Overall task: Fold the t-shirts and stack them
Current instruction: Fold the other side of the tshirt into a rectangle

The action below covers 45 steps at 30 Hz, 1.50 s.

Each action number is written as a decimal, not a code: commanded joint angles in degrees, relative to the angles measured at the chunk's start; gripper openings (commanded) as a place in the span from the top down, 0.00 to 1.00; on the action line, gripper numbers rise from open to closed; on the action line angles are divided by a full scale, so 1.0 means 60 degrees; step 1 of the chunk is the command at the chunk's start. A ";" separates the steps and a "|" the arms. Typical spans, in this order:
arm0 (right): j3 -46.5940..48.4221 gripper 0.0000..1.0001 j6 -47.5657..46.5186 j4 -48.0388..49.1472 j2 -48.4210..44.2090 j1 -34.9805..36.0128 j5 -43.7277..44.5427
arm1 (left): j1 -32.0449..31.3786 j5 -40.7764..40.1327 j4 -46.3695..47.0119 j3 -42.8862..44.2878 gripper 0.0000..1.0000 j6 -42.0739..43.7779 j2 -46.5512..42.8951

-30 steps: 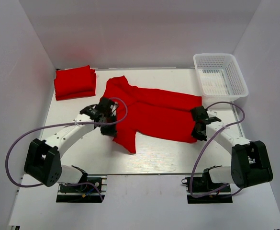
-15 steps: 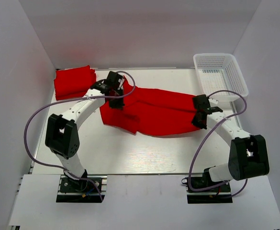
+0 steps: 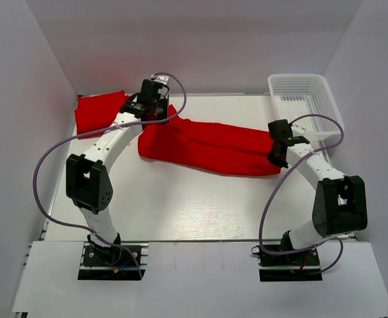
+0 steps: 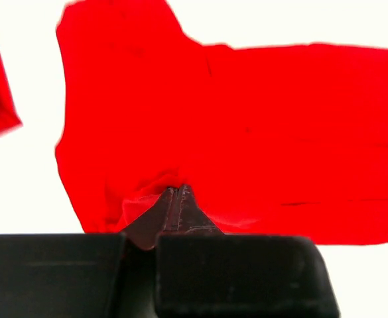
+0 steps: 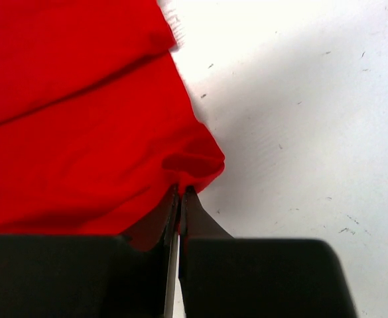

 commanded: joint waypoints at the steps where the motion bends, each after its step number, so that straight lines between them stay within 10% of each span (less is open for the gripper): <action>1: 0.0546 1.00 -0.0025 -0.0198 0.0183 -0.0119 0.0398 | 0.0055 -0.0376 0.0765 0.0568 1.00 0.0793 0.0201; 30: 0.2715 1.00 -0.0567 -0.0301 0.2263 -0.0559 0.0589 | 0.0949 0.0004 0.3562 0.1154 1.00 0.2492 0.2560; 33: 0.2905 0.84 -0.0596 -0.0315 0.2468 -0.0560 0.0472 | 0.1036 0.0004 0.3475 0.0921 1.00 0.2259 0.2662; 34: 0.2934 0.75 -0.0611 -0.0330 0.2498 -0.0588 0.0413 | 0.1037 0.0004 0.3475 0.0702 0.92 0.2113 0.2663; 36: 0.2949 0.55 -0.0699 -0.0287 0.2513 -0.0559 0.0238 | 0.1037 0.0004 0.3475 0.0496 0.42 0.2111 0.2663; 45: 0.2541 0.10 -0.1167 -0.0155 0.1724 -0.0486 -0.0626 | 0.1125 -0.0992 0.2289 0.0832 0.15 0.1555 0.2181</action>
